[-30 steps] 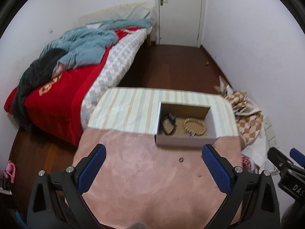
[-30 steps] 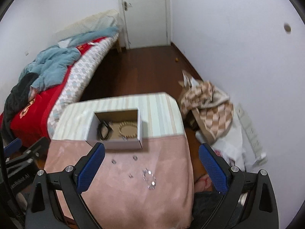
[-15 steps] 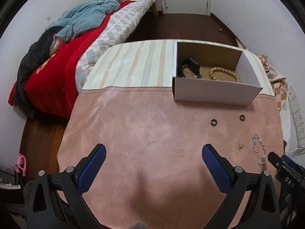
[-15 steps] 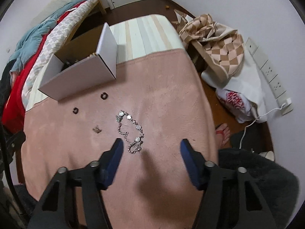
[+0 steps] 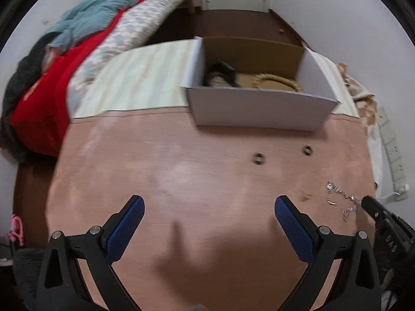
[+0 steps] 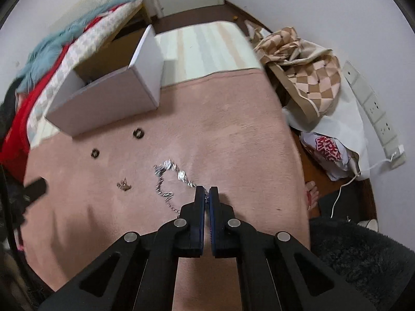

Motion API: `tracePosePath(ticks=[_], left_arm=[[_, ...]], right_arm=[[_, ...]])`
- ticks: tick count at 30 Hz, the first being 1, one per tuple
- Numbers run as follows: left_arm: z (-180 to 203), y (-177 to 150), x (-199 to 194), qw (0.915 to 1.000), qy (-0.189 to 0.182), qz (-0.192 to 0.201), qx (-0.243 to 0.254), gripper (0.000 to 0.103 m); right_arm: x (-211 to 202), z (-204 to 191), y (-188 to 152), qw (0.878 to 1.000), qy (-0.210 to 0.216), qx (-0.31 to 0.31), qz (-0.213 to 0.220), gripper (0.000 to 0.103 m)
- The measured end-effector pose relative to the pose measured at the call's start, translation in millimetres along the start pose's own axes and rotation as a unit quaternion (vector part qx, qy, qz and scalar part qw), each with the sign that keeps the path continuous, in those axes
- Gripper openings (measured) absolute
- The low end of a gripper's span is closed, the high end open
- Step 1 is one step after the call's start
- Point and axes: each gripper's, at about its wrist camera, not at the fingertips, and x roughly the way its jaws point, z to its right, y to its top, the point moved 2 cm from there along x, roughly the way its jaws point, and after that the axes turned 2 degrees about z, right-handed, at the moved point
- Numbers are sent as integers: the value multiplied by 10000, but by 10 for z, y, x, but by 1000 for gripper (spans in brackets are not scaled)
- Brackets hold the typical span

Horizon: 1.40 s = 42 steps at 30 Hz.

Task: Organize jewelry
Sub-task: 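Grasp the silver coin bracelet with the right tool, then grasp a small item with left tool while right tool carries the bracelet toward the box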

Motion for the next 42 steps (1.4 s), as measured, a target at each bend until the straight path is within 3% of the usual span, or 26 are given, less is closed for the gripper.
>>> tracePosePath(ticks=[5, 11, 13, 15, 19, 21, 23, 32, 42], left_arm=[[362, -25, 128, 9984, -521, -168, 159, 102], [699, -28, 208, 9967, -647, -120, 483, 100], [763, -24, 258, 9964, -600, -136, 584, 88], [825, -44, 331, 9955, -622, -245, 670, 62], [903, -57, 354, 9947, -613, -191, 809, 39], [917, -46, 343, 9943, -619, -143, 858, 19], [916, -47, 337, 9940, -658, -129, 868, 6], [720, -23, 149, 9938, -920, -47, 621, 6], [225, 613, -465, 9914, -1229, 388, 237, 6]], right_arm=[[-146, 147, 99, 9997, 52, 187, 155, 3], [-137, 230, 98, 9994, 38, 284, 173, 3], [-119, 250, 96, 9994, 31, 308, 155, 3], [-112, 259, 90, 9994, 22, 319, 148, 3], [-112, 268, 93, 9993, 10, 340, 148, 3], [-122, 268, 101, 9993, 1, 342, 169, 3], [-128, 272, 105, 9992, 3, 349, 176, 3], [-309, 164, 201, 9986, 266, 327, 319, 3], [-831, -233, 697, 9934, 940, -69, 657, 3]])
